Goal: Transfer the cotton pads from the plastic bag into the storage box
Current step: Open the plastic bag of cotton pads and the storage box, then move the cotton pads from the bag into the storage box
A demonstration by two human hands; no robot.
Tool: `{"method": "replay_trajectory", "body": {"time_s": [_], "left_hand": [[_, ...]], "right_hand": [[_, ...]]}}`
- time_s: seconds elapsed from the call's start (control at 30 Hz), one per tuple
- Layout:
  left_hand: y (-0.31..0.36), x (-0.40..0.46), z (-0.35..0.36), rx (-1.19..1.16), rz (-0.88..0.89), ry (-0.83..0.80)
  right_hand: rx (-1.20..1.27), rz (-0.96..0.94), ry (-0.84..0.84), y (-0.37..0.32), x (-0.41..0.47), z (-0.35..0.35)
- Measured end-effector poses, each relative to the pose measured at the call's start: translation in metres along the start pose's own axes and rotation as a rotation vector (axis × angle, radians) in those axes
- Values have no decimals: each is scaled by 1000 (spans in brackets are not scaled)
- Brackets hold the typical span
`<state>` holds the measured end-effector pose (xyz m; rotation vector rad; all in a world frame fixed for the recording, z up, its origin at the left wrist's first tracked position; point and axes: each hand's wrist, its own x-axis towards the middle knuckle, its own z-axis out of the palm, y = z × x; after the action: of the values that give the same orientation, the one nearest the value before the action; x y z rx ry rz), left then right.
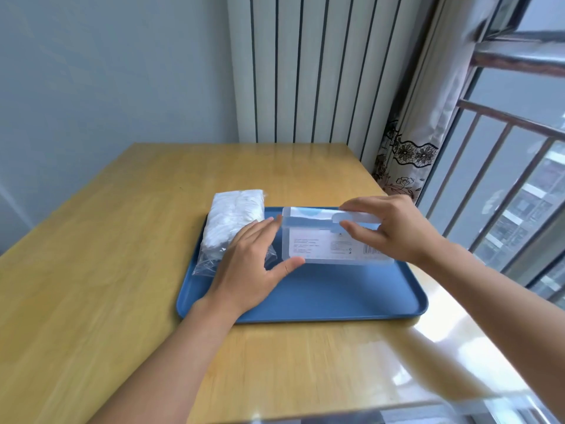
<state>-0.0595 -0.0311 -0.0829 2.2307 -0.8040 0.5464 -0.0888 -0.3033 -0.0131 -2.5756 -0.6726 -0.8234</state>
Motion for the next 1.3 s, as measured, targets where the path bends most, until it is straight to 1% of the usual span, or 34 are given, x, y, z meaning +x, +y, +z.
{"method": "replay_trajectory", "body": {"time_s": [0.1, 0.17, 0.2, 0.23, 0.27, 0.33, 0.37, 0.4, 0.43, 0.47, 0.5, 0.57, 0.6, 0.63, 0.67, 0.7, 0.73, 0.77, 0.83, 0.87, 0.9, 0.93, 0.97, 1.03, 1.07, 1.13, 1.23, 1.3], "left_hand": [[0, -1, 0, -8, 41, 24], [-1, 0, -1, 20, 121, 30], [-1, 0, 0, 47, 166, 31], [-2, 0, 1, 70, 200, 33], [-2, 0, 2, 82, 219, 35], [-2, 0, 4, 86, 219, 43], [-1, -1, 5, 82, 210, 48], [-1, -1, 5, 79, 200, 50], [0, -1, 5, 77, 193, 50], [0, -1, 4, 73, 192, 48], [1, -1, 3, 67, 196, 48], [3, -2, -1, 36, 207, 39], [3, -2, -5, 14, 207, 28], [4, -1, -10, -3, 212, 16], [2, 0, -18, -9, 216, 14], [-1, 1, -27, 4, 205, 23], [-8, 1, -37, 32, 169, 31], [-18, 0, -48, 63, 107, 28], [-40, -3, -64, 58, -61, -40], [-52, -6, -68, 15, -145, -77], [-62, -6, -69, -40, -204, -84], [-67, -5, -66, -86, -231, -56], [-70, -3, -63, -116, -244, -3], [-66, 1, -56, -143, -253, 96], [-62, 2, -53, -145, -250, 138], [-54, 2, -47, -136, -239, 227], [-49, 5, -43, -131, -228, 320], [-49, 8, -43, -123, -206, 315]], "right_hand": [[47, 48, 8, 5, 4, -6], [70, 74, -5, 6, 8, -9], [88, 119, 10, 7, 13, -11], [100, 202, 57, 11, 22, -12], [103, 333, 132, 17, 31, -12], [85, 678, 285, 33, 48, -13], [37, 799, 313, 37, 52, -10], [-13, 838, 313, 35, 52, -6], [-39, 794, 296, 26, 50, 0], [-30, 698, 239, 13, 43, 6], [21, 583, 131, -5, 34, 14], [101, 410, -217, -45, 11, 31], [59, 340, -371, -61, 0, 39], [-53, 275, -470, -69, -8, 47], [-197, 220, -497, -70, -12, 52], [-300, 197, -478, -67, -13, 54], [-333, 204, -446, -62, -12, 53], [-309, 219, -413, -57, -10, 52], [-147, 239, -285, -51, -8, 46], [-47, 202, -185, -53, -7, 47], [24, 124, -67, -59, -5, 49], [34, 29, 35, -68, -4, 51], [-4, -71, 94, -80, -1, 59], [-158, -178, 117, -103, 3, 83], [-258, -178, 114, -110, 7, 94], [-391, -99, 113, -113, 12, 110], [-385, 19, 178, -107, 18, 113], [-385, 49, 207, -104, 18, 113]]}}
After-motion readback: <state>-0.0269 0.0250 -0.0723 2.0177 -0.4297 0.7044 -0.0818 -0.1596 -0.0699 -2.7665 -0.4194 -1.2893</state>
